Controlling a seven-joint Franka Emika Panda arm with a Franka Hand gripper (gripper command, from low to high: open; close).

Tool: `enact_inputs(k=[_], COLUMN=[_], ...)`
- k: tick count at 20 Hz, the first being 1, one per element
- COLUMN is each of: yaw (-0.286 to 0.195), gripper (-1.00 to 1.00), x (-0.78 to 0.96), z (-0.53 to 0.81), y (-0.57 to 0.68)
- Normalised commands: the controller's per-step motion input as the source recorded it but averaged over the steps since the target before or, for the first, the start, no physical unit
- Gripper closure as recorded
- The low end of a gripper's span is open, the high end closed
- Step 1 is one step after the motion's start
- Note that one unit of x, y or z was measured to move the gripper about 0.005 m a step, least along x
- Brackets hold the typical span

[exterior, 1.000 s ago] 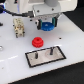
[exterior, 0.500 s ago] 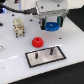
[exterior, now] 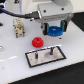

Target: Insert the blue gear onto the right peg, followed by the red gear

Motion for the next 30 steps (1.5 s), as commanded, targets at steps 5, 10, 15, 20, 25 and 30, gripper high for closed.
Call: enact_inputs(k=[5,10,15,20,25,30], yaw=[0.000,0.000,0.000,0.000,0.000,0.000], gripper=[1.00,1.00,1.00,1.00,1.00,1.00], x=[0.71,0.49,0.43,0.43,0.39,0.03], z=[0.11,0.05,0.00,0.00,-0.05,0.26], y=[-0.13,-0.08,-0.14,-0.14,-0.05,-0.09])
